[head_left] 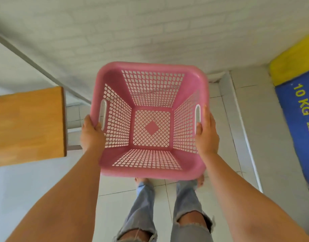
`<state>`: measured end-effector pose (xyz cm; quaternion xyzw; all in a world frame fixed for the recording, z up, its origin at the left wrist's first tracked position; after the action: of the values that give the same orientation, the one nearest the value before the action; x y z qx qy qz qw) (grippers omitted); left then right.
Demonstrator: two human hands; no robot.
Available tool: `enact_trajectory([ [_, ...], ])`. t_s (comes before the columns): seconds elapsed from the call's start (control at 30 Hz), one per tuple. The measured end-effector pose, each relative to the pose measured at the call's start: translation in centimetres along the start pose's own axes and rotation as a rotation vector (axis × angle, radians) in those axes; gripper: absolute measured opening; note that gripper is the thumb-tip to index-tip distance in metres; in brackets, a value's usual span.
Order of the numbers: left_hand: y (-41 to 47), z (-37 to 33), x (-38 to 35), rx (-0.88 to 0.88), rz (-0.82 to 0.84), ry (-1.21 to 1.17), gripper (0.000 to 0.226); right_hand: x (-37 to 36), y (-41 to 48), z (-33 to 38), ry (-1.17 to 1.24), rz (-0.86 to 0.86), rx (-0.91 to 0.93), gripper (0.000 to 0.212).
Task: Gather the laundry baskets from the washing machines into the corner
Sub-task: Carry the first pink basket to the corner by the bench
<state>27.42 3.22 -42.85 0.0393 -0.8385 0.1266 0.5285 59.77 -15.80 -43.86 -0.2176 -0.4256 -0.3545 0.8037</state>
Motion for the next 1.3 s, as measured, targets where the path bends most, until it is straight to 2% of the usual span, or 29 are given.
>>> enact_trajectory([
  [0.33, 6.4, 7.4, -1.8, 0.158, -0.035, -0.034, 0.032, -10.7, 3.4, 5.0, 0.001, 0.092, 0.123, 0.060],
  [0.7, 13.5, 12.2, -6.8, 0.239, -0.052, -0.014, 0.039, -21.2, 6.4, 6.9, 0.000, 0.121, 0.140, 0.061],
  [1.0, 17.3, 13.5, -9.4, 0.203, -0.009, 0.020, 0.037, -25.5, 8.3, 7.6, -0.058, 0.098, 0.181, 0.060],
  [1.23, 16.7, 13.2, -9.3, 0.088, 0.027, 0.074, 0.064, -25.0, 8.2, 8.0, -0.227, 0.081, 0.197, 0.061],
  [1.3, 15.9, 12.8, -9.5, 0.007, 0.054, 0.131, 0.068, -24.8, 7.9, 7.8, -0.276, 0.087, 0.227, 0.063],
])
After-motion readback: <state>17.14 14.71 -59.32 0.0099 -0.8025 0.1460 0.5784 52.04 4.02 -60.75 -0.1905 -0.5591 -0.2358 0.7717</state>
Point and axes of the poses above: each hand's wrist, its own y-axis towards the middle knuckle, its own x-axis out of the back of the hand, z = x × y, the point moved 4 cm from there along y, towards the middle knuckle, and after that the axes turned 7 degrees about -z, right-handed, at the moved point
